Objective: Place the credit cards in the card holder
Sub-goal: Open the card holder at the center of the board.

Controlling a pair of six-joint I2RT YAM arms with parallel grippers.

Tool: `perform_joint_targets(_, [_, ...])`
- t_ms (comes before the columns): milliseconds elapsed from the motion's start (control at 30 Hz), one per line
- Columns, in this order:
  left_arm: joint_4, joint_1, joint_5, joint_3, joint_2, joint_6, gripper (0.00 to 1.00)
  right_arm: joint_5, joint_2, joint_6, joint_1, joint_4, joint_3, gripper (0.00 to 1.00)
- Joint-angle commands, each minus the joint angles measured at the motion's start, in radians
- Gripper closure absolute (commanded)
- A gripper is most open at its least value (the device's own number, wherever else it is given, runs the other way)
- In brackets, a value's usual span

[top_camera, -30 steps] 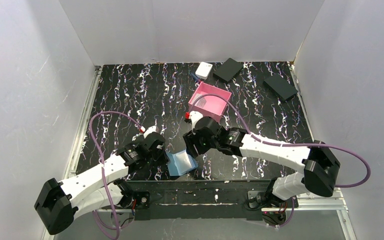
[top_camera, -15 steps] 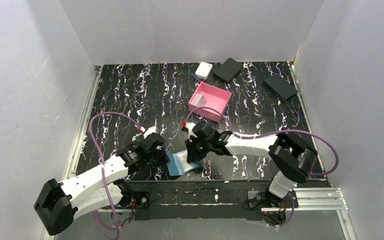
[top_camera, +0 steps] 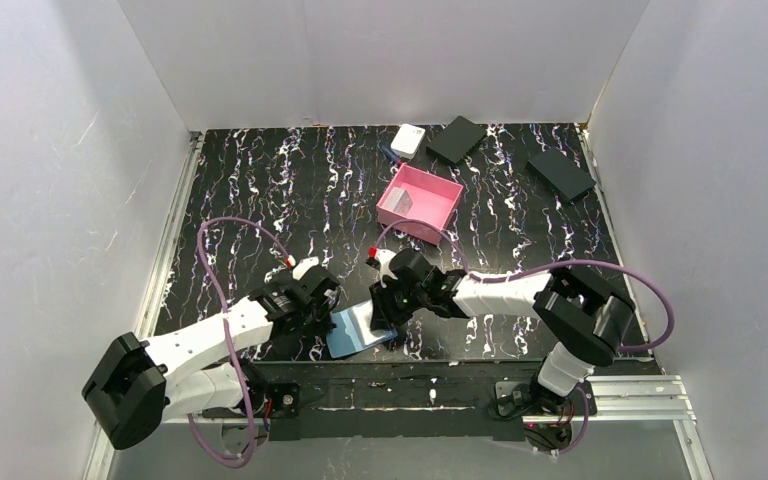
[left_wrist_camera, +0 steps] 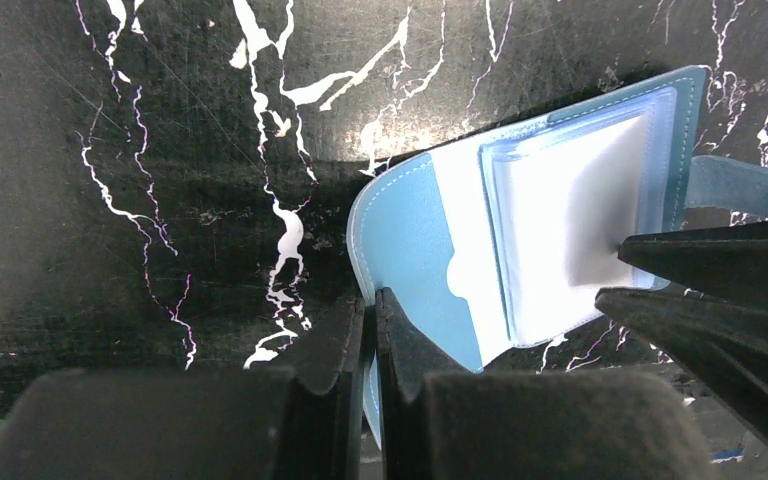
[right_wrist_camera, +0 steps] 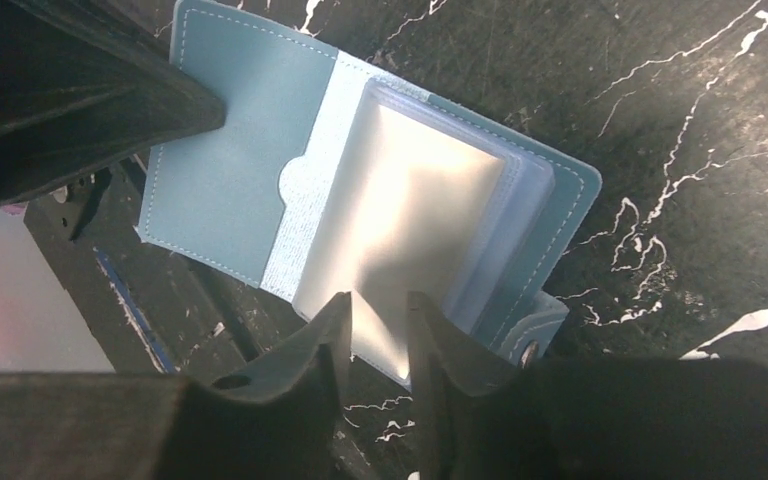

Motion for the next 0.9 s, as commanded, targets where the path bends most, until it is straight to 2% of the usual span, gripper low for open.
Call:
perform_joint_targets(0, [-0.052,0.001,-0.029,-0.009,-0.019,0.018,1.0,0.002,-0.053,0.041,-0.005,-0.028,-0.011,0.58])
perform_joint_targets(267, [-0.04,0.002,-0.027,-0.039,-0.064,0.001,1.0,-0.055,-0.093,0.08,-0.055,-0.016,-0.028,0.52])
perform_joint_targets(400, [-0.017,0.001,-0.014,-0.043,-0.069,-0.007,1.0,-0.103,-0.071,0.108,-0.055,0.021,-0.027,0.53])
perform_joint_targets(600, [0.003,0.001,-0.001,-0.043,-0.061,-0.01,1.0,-0.146,-0.057,0.154,-0.055,0.093,-0.057,0.61])
perform_joint_targets(867, [0.005,0.001,-0.001,-0.049,-0.073,-0.012,1.0,-0.132,-0.037,0.159,-0.057,0.105,-0.069,0.6])
